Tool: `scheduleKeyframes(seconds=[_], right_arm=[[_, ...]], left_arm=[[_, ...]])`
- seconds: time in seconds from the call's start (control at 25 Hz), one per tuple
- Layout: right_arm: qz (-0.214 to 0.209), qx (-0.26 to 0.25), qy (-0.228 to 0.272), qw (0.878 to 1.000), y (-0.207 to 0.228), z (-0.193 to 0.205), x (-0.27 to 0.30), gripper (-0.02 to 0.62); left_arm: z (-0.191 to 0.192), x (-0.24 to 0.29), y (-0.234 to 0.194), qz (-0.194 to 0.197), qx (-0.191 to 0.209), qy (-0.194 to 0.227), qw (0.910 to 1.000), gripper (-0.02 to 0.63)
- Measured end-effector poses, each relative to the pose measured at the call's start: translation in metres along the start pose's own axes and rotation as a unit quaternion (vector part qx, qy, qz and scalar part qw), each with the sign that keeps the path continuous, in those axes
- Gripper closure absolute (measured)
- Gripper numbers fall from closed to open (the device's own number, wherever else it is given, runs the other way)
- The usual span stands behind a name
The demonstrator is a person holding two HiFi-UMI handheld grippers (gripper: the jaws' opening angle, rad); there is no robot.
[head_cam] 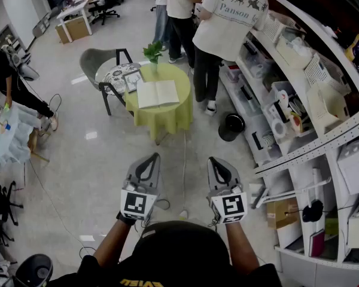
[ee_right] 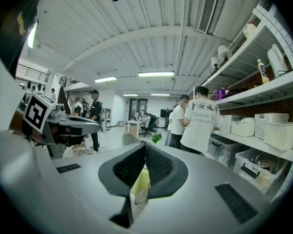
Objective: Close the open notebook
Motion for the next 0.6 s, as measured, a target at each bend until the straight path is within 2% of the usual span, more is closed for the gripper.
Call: scheduleKeyframes(seconds=[0.28,0.6], right_arm=[[-0.017,-0.001,0.007,1.0,0.006,0.011,-0.005,0.594],[-0.035,-0.001,0.018,0.999,0.008,0.003,0.001,0.594]], left_arm=[[-0.006,0.002,0.006,-0.016,-0.003,0.019,0.9997,0.588],[-0.004,-0.009,0.009,-0.034,-0.008,-0.003,0.9994,0.588]])
Point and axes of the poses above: the fingertips, and each gripper's own axes: x forward along the fingers, y to its right, z out of its underside, the point moved 10 cm from there along -x, backward along the fingers, and after that the axes turned 15 degrees about z, right-handed, at the moved point
